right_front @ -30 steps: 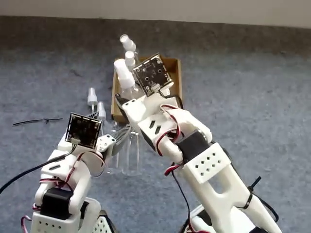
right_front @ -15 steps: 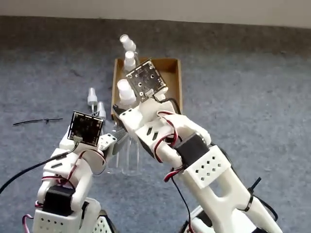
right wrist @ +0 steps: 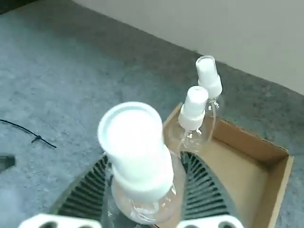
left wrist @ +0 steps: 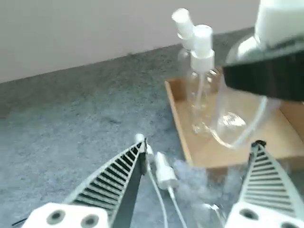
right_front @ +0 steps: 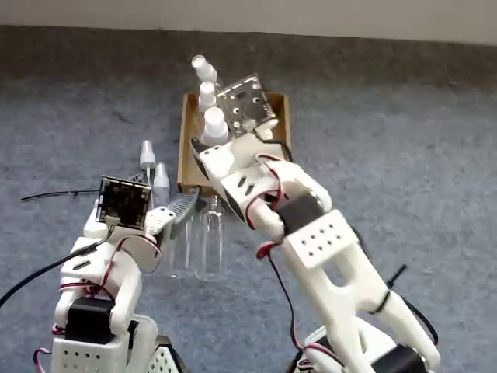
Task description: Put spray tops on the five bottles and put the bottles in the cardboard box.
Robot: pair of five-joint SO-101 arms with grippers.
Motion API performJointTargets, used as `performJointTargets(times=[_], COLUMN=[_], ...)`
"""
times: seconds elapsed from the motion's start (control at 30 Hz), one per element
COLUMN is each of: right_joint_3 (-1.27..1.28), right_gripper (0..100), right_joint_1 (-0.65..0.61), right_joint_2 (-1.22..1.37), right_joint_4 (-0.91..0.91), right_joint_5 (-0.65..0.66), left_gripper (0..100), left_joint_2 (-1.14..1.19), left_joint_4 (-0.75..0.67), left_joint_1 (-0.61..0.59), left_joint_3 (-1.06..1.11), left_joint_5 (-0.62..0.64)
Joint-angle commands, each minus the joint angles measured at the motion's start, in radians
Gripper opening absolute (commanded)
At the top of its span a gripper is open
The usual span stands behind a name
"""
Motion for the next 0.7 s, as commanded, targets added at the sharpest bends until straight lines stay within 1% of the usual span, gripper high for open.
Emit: performJointTargets(times=[0.0,0.1,0.23,0.37,0.53,0.67], right_joint_3=[-0.048,-0.048,-0.048,-0.048,-0.087,-0.162], right_gripper=[0.4,0.4,0.4,0.4,0.4,0.4], right_joint_1=[0.018,0.016,0.015,0.015,0.013,0.013], right_joint_2=[0.082,0.139,0.177,0.209,0.271,0.349], right_joint_4=[-0.107,-0.154,-0.211,-0.223,-0.219,-0.179], right_joint_5=[-0.006,-0.006,-0.006,-0.006,-0.006,-0.006], left_gripper=[30,30,30,30,30,30], left_joint_2=[0.015,0.079,0.266,0.401,0.437,0.437], left_joint_4=[-0.16,-0.181,-0.199,-0.239,-0.27,-0.27], left_joint_1=[-0.209,-0.249,-0.257,-0.286,-0.355,-0.361], left_joint_3=[-0.013,-0.039,-0.11,-0.14,-0.15,-0.151], left_joint_5=[-0.023,-0.044,-0.043,-0.009,-0.008,-0.008])
